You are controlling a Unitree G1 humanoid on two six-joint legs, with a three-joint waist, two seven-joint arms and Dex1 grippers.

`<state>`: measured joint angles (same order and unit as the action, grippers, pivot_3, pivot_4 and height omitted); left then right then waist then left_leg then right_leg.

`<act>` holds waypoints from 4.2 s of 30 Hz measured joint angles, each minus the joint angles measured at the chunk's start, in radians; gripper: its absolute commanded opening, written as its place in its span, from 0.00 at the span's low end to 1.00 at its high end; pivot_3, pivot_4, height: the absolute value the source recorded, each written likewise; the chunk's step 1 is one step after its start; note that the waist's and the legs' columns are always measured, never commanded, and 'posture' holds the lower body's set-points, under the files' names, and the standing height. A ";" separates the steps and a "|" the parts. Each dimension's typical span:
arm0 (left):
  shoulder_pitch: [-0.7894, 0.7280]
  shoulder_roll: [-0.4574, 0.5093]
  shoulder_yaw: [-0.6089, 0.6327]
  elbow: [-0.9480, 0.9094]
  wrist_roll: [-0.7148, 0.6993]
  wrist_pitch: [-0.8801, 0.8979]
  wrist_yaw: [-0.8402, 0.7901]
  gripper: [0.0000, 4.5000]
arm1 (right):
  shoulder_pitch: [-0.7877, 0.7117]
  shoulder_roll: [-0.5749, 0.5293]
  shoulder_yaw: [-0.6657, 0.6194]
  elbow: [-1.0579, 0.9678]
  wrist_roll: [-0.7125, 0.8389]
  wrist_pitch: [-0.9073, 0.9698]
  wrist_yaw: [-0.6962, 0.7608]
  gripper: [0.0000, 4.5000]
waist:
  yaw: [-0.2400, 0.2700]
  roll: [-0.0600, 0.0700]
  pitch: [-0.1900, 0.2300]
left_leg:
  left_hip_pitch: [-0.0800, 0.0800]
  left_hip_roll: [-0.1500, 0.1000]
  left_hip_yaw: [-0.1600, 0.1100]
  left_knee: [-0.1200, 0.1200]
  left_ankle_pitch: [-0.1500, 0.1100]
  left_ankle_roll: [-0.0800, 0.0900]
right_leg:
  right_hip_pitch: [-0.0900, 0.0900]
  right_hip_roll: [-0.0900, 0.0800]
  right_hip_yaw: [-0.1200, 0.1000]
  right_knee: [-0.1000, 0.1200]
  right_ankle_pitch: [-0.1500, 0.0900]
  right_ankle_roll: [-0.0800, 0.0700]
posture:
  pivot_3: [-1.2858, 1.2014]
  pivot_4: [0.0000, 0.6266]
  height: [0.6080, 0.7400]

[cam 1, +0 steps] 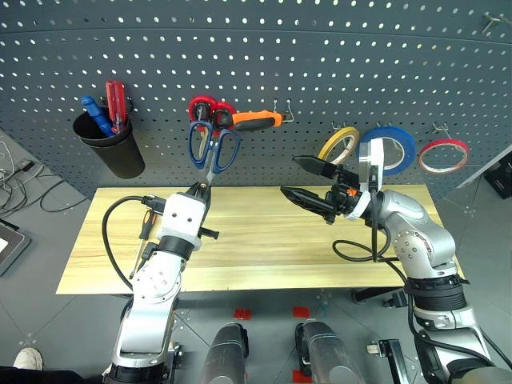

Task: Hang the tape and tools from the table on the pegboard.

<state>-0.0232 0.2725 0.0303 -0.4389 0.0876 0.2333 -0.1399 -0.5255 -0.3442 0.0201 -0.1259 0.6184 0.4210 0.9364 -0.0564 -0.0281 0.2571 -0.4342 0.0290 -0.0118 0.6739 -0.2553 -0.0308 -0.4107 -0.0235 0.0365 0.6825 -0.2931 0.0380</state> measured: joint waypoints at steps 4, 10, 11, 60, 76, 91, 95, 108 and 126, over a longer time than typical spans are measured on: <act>-0.007 -0.001 0.011 0.002 -0.005 0.006 -0.002 0.12 | 0.000 -0.005 0.000 0.000 -0.006 0.000 0.000 1.00 | 0.000 0.000 -0.001 | 0.000 0.000 0.000 0.001 0.000 0.001 | 0.000 0.000 0.000 0.000 0.000 0.000 | 0.46 0.30 1.00; -0.024 -0.003 0.017 0.002 -0.007 0.032 -0.002 0.12 | 0.000 -0.001 0.001 0.000 -0.008 -0.001 0.000 1.00 | 0.000 0.000 -0.001 | 0.000 0.000 0.000 0.002 0.000 0.001 | 0.000 0.000 0.000 0.001 0.000 0.000 | 0.47 0.30 1.00; -0.025 -0.004 0.017 0.002 -0.007 0.038 -0.002 0.12 | 0.000 -0.001 0.001 0.000 -0.008 -0.001 0.000 1.00 | 0.000 0.000 -0.001 | 0.000 0.000 0.000 0.002 0.000 0.001 | 0.000 0.000 0.000 0.001 0.000 0.000 | 0.47 0.30 1.00; -0.267 0.275 0.452 0.612 -0.378 0.517 -0.195 0.99 | -0.107 0.244 0.370 0.139 -0.424 -0.204 -0.095 1.00 | 0.014 -0.001 0.105 | 0.002 0.000 -0.002 0.006 -0.002 0.004 | -0.004 0.001 -0.004 0.015 -0.001 -0.002 | 0.49 0.73 1.00; -0.658 0.406 0.184 1.254 -0.237 0.245 -0.403 0.99 | -0.125 0.250 0.352 0.142 -0.438 -0.141 -0.123 1.00 | 0.002 -0.003 0.162 | 0.001 0.002 0.010 0.006 -0.002 0.003 | -0.013 0.001 0.002 0.020 -0.001 -0.002 | 0.47 0.79 1.00; -0.749 0.446 0.111 1.380 -0.175 0.218 -0.493 0.22 | -0.124 0.273 0.317 0.130 -0.414 -0.095 -0.152 1.00 | -0.002 -0.003 0.164 | 0.000 0.002 0.013 0.005 -0.002 0.003 | -0.015 0.000 0.003 0.019 -0.001 -0.002 | 0.48 0.75 1.00; -0.742 0.451 0.112 1.377 -0.174 0.218 -0.501 0.22 | -0.124 0.275 0.317 0.130 -0.415 -0.105 -0.151 1.00 | -0.002 -0.003 0.164 | 0.000 0.003 0.013 0.005 -0.002 0.003 | -0.015 0.000 0.003 0.019 -0.001 -0.002 | 0.48 0.72 1.00; -0.256 0.359 0.132 0.665 -0.190 0.254 -0.390 0.22 | -0.069 0.153 0.241 0.054 -0.281 -0.078 -0.019 1.00 | 0.004 -0.006 0.160 | -0.001 0.002 0.010 0.003 0.001 -0.002 | -0.013 -0.005 0.002 0.015 -0.001 -0.002 | 0.49 0.52 1.00; -0.346 0.206 0.135 -0.312 -0.046 0.618 -0.013 0.22 | -0.061 0.141 0.015 -0.103 -0.056 0.060 -0.190 1.00 | 0.012 -0.017 0.084 | -0.004 0.001 0.005 0.003 0.003 -0.005 | -0.012 -0.001 -0.003 0.014 -0.001 -0.002 | 0.51 0.34 1.00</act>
<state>-0.3688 0.4788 0.1649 -0.7511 0.0414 0.8515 -0.1524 -0.5864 -0.2032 0.0352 -0.2292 0.5623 0.4812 0.7466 -0.0442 -0.0454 0.3412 -0.4382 0.0301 -0.0070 0.6767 -0.2525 -0.0362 -0.4225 -0.0247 0.0337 0.6967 -0.2941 0.0358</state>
